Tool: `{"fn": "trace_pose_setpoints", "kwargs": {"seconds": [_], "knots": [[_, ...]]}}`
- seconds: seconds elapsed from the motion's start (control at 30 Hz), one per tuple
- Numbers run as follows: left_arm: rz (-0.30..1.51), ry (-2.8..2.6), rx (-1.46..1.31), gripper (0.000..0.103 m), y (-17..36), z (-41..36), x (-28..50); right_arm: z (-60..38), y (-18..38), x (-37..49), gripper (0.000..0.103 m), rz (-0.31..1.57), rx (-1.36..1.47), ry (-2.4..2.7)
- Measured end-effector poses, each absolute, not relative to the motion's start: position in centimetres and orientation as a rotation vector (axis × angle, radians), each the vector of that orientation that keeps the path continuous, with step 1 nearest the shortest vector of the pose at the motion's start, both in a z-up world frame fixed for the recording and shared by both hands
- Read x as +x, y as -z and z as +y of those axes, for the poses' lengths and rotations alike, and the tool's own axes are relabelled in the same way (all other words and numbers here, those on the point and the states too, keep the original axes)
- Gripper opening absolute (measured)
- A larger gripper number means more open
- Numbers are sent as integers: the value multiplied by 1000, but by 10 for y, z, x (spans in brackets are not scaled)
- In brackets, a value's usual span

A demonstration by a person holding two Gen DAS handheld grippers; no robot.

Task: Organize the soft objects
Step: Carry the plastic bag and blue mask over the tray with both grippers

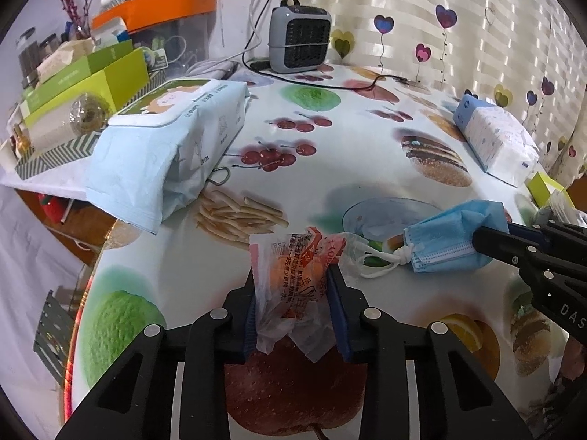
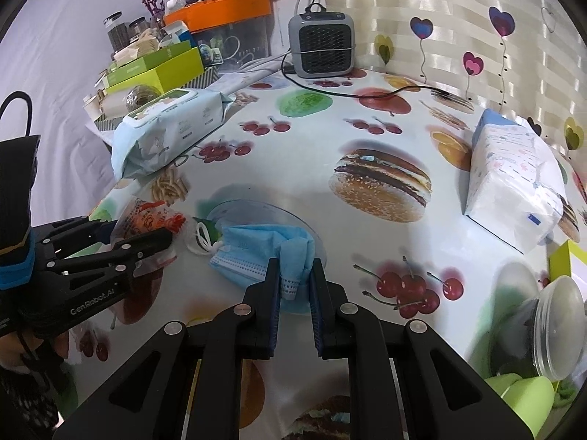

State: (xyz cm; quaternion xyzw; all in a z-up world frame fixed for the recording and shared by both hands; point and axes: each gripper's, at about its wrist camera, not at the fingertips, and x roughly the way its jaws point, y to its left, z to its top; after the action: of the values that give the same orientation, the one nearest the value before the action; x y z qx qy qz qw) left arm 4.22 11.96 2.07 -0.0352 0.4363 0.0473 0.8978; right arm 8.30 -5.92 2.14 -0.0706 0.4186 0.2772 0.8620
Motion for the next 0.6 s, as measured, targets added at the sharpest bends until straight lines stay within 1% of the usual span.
{"fn": "trace_pose_setpoints", "kwargs": {"seconds": [0.6], "knots": [[800,-31,-32,32,-64,99,24,-85,-54,60,15,783,-105,-513]]}}
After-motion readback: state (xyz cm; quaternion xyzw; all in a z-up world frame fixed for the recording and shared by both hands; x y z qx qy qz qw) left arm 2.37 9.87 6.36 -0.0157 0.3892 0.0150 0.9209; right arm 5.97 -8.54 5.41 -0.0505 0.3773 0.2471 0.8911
